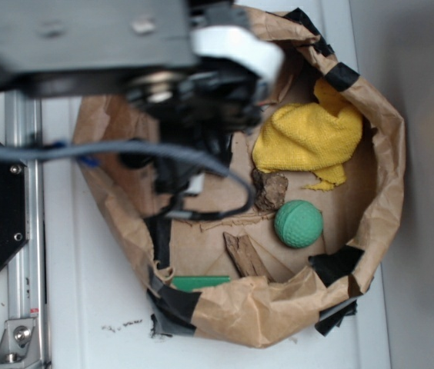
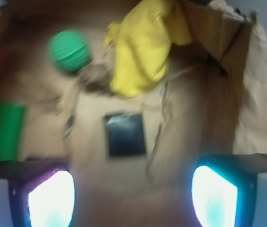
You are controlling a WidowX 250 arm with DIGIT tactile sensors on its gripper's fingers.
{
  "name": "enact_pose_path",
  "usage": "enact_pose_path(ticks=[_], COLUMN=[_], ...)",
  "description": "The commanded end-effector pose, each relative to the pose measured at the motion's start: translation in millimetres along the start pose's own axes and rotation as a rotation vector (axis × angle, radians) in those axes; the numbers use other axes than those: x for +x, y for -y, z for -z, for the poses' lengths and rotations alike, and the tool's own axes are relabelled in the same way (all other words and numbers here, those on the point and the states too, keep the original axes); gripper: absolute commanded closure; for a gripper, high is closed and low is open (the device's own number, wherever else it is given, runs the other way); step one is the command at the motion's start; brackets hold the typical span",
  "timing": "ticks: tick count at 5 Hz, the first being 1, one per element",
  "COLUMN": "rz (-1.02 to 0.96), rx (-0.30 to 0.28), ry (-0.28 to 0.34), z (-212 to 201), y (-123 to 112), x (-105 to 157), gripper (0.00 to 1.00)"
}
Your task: Grab the black box.
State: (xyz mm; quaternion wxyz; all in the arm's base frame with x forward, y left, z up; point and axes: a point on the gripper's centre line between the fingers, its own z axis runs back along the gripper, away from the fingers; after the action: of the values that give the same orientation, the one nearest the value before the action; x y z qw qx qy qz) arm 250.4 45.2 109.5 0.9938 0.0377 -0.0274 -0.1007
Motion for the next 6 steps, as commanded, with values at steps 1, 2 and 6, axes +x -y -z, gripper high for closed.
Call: enact_pose_path(ticks=[1,2,6], rz=[0.166,0.204,0.063], rx=[-0.116,-0.154,-0.032], ry=[-0.013,-0.017,0.229], z=[78.3,97.1,4.2], y=[17.7,45.5,12.4], x=[0.8,2.4,-7.0], gripper=[0.0,0.0,1.0])
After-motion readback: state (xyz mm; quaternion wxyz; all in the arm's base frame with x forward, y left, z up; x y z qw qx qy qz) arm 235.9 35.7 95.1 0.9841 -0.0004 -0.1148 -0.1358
